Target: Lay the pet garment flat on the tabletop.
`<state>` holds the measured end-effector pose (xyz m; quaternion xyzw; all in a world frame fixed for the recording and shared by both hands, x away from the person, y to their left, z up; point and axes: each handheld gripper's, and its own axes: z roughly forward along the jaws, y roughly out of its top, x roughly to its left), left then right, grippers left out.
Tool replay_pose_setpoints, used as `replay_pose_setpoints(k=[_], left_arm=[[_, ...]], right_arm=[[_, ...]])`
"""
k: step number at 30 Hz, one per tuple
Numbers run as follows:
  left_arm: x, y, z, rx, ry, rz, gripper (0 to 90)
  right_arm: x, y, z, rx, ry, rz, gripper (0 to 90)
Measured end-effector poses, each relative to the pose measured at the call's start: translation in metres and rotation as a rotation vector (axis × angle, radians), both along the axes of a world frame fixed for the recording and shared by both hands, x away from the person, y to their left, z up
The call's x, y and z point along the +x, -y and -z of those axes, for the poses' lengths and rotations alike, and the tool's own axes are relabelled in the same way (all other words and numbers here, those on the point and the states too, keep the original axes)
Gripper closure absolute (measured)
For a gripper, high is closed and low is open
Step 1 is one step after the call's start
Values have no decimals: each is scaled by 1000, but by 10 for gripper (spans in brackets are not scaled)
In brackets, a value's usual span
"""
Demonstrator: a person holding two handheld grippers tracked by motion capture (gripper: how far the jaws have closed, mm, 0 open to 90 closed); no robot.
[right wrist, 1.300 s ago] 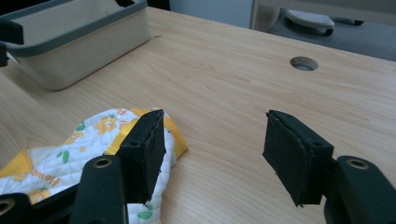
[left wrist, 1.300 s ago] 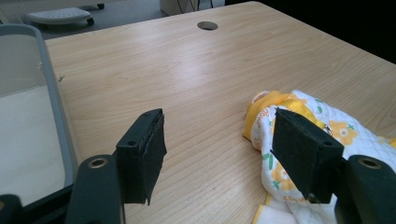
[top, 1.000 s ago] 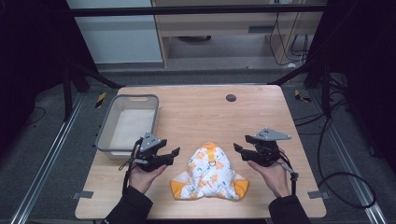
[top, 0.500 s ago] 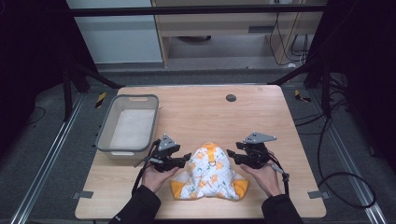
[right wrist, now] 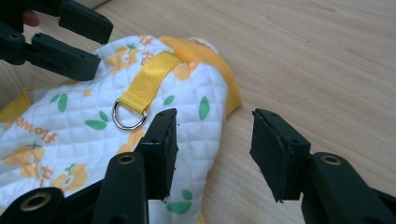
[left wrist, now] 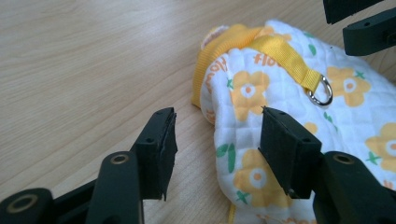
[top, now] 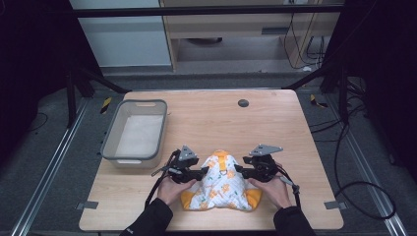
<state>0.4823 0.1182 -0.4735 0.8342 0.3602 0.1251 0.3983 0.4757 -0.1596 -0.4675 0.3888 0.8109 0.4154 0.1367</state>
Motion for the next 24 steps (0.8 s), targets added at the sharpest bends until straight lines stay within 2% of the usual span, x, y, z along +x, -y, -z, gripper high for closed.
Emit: replay_pose_setpoints(k=[1, 8, 9, 11, 14, 17, 18, 19, 20, 21, 24], left_arm=[[1, 1, 2, -3, -18, 6, 485], [1, 3, 6, -13, -51, 29, 617], [1, 3, 8, -29, -76, 32, 644], [1, 4, 10, -36, -90, 34, 696], [2, 4, 10, -36, -91, 41, 768], [1, 4, 11, -34, -100, 40, 832], [1, 4, 11, -34, -100, 40, 844], [1, 4, 10, -34, -102, 40, 853], [1, 4, 10, -27, -95, 44, 853], [0, 5, 10, -20, -88, 46, 863], [-1, 4, 8, -22, -80, 47, 870]], right_arm=[[1, -2, 3, -3, -11, -6, 515], [3, -5, 10, -7, -45, -22, 557], [3, -6, 12, 2, -54, -29, 584], [3, -6, 14, 4, -72, -30, 614], [4, -7, 17, 4, -84, -38, 646], [4, -10, 18, 4, -103, -41, 732], [4, -10, 18, 4, -103, -41, 732], [4, -12, 19, 4, -109, -46, 775], [4, -12, 19, 4, -109, -46, 775], [4, -13, 19, 0, -106, -45, 813], [3, -13, 17, 6, -112, -36, 853]])
